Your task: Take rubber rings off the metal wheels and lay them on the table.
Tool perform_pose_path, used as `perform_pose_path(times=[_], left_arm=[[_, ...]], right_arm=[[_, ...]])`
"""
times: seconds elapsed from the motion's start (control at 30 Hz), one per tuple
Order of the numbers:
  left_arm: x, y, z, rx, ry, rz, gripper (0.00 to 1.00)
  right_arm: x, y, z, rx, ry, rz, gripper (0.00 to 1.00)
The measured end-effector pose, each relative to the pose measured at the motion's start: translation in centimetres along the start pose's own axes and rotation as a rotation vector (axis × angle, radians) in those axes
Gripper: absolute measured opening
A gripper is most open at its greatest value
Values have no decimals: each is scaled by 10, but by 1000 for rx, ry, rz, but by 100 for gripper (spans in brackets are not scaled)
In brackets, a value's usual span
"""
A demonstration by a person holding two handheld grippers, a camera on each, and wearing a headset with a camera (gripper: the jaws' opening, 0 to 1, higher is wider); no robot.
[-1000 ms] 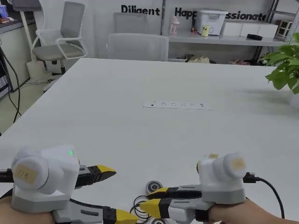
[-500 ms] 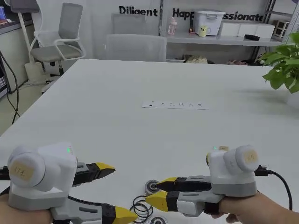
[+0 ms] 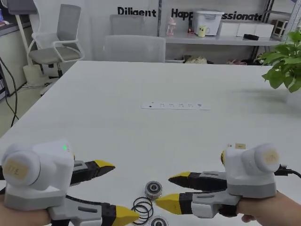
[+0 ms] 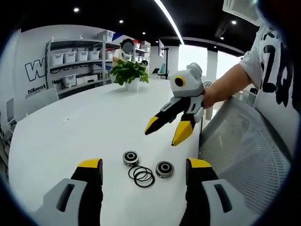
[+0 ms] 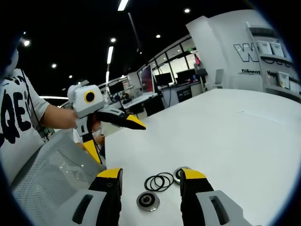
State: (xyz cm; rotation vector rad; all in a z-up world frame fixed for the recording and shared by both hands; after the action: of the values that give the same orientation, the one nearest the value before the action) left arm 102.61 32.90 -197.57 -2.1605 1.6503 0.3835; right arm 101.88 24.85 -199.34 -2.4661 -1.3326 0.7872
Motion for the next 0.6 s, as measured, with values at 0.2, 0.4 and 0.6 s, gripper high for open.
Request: perform_pose_path(times=[0.2,0.4,0.6], left_arm=[[-2,1,-1,11,-3,-1,73],[-5,2,1,14,-10,-3,76],[-7,4,3,18,-18,2,79]], right_arm=[[-10,2,1,-31,-1,13,52],[-20,3,5,-72,-13,29,58],[-27,7,10,-113,-24,52,67]])
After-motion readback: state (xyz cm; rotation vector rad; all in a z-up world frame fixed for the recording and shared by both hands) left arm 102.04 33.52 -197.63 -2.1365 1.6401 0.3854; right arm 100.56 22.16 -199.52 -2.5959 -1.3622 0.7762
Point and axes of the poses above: the centre of the closed fingertips' face, and the gripper's own axes: x roughly forward along the fingers, y roughly to its right, z roughly out of its underside, the point moved 1 cm from there along -x, roughly backward along the fingers, and after that the axes turned 10 degrees about x, right-handed, at the moved point
